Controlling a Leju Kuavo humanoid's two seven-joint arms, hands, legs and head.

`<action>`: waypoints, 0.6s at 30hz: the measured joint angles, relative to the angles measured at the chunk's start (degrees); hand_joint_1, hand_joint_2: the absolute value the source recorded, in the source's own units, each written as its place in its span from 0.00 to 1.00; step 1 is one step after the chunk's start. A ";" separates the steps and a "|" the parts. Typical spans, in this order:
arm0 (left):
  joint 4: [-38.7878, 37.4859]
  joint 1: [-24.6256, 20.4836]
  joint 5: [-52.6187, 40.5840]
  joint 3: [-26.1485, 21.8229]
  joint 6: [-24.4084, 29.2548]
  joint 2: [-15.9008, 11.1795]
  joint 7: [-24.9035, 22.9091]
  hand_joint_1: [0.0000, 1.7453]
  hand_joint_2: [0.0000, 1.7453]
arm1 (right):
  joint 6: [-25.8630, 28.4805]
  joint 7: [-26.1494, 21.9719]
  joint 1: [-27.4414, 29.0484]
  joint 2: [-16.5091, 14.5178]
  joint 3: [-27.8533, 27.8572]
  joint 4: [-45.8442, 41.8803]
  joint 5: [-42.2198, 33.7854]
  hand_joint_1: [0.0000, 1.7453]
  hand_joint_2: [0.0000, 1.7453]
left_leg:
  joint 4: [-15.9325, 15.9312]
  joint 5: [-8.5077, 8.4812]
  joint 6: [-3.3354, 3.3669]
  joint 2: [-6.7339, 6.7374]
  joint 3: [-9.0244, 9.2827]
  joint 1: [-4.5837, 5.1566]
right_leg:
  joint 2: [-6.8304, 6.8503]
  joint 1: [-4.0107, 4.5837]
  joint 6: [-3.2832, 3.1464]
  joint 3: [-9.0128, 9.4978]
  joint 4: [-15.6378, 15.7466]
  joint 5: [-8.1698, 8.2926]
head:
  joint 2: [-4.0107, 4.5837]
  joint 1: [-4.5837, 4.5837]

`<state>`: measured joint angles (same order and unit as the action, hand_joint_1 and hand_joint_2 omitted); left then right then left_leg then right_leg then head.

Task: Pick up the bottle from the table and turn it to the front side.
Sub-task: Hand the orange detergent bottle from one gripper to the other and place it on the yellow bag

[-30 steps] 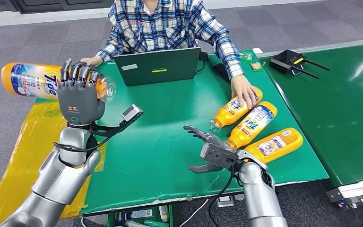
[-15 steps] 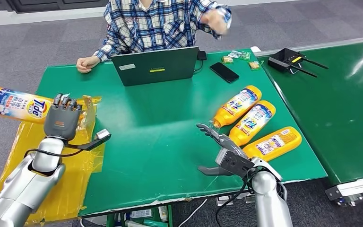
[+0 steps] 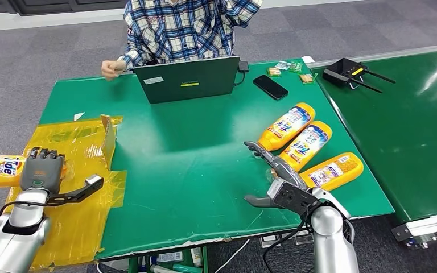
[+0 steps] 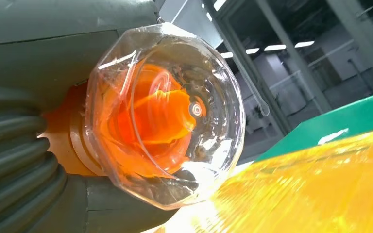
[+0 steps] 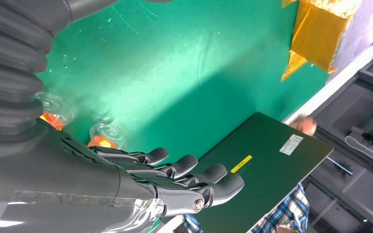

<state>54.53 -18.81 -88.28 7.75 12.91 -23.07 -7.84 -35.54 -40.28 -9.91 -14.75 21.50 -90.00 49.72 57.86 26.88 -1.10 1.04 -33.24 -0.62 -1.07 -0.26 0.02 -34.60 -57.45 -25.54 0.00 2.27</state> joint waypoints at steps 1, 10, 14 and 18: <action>0.56 0.50 0.00 -0.72 -0.30 0.32 0.45 1.00 1.00 | 0.00 0.00 -0.01 0.00 0.05 -0.11 -0.02 0.00 1.00 | 0.00 0.00 0.00 -0.01 0.00 0.00 | 0.01 0.00 0.00 0.01 0.00 0.00 | 0.00 0.00; 4.60 3.35 2.66 -5.71 -1.08 4.44 9.27 1.00 1.00 | 0.00 0.00 -0.12 0.00 0.14 -0.25 0.01 0.00 1.00 | 0.00 0.00 0.00 -0.03 -0.01 0.00 | 0.02 0.00 0.00 0.02 0.00 0.01 | 0.00 0.00; 6.19 4.12 6.84 -7.46 -1.65 5.98 15.20 0.99 1.00 | 0.00 0.00 -0.15 0.00 0.15 -0.25 0.02 0.00 1.00 | 0.00 0.00 0.00 -0.03 -0.01 0.00 | 0.02 0.00 0.00 0.02 0.00 0.00 | 0.01 0.00; 7.96 4.97 11.39 -8.73 -3.35 7.36 19.24 0.28 1.00 | 0.01 0.00 -0.16 0.00 0.16 -0.25 0.00 0.00 1.00 | 0.00 0.00 0.00 -0.04 -0.01 0.00 | 0.02 0.00 0.00 0.02 0.00 0.00 | 0.01 0.00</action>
<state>62.50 -13.84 -76.89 -0.97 9.56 -15.71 11.40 -35.53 -40.28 -10.07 -14.75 21.66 -90.25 49.72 57.86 26.88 -1.09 1.00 -33.25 -0.62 -1.05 -0.26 0.02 -34.58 -57.45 -25.54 0.01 2.27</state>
